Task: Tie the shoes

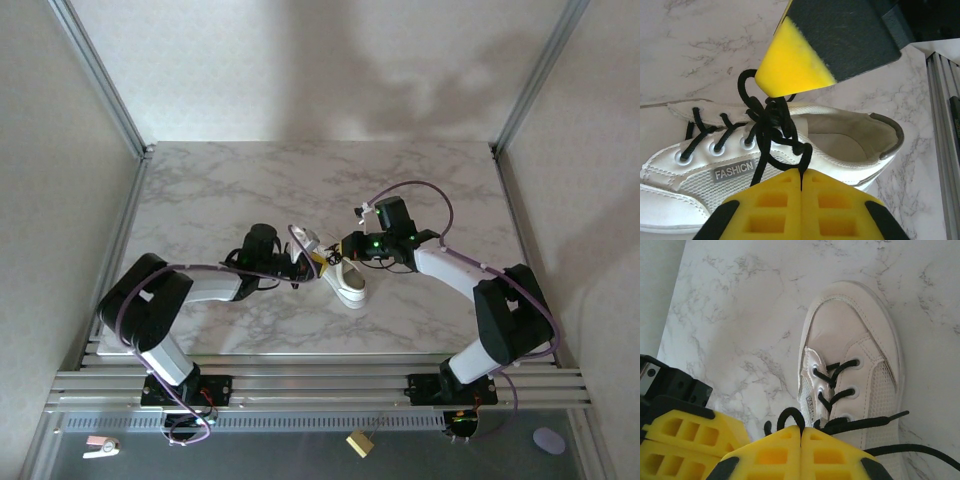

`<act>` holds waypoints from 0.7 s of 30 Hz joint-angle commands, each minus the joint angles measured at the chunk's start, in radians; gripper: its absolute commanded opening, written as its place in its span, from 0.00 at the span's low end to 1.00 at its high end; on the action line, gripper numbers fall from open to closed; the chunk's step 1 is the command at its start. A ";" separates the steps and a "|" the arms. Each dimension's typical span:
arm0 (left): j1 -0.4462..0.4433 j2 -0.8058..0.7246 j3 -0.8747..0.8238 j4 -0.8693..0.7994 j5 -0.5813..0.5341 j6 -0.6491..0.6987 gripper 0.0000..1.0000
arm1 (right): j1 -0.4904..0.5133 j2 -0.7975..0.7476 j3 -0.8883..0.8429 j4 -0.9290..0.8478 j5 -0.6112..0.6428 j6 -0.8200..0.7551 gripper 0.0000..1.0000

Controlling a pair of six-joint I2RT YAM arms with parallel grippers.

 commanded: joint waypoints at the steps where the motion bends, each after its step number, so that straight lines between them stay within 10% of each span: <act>1: 0.004 0.012 0.033 -0.029 0.016 -0.016 0.13 | -0.004 -0.026 -0.004 0.013 -0.021 -0.012 0.00; 21: 0.004 0.072 0.102 -0.136 -0.064 0.027 0.22 | -0.004 -0.037 -0.007 0.005 -0.022 -0.007 0.00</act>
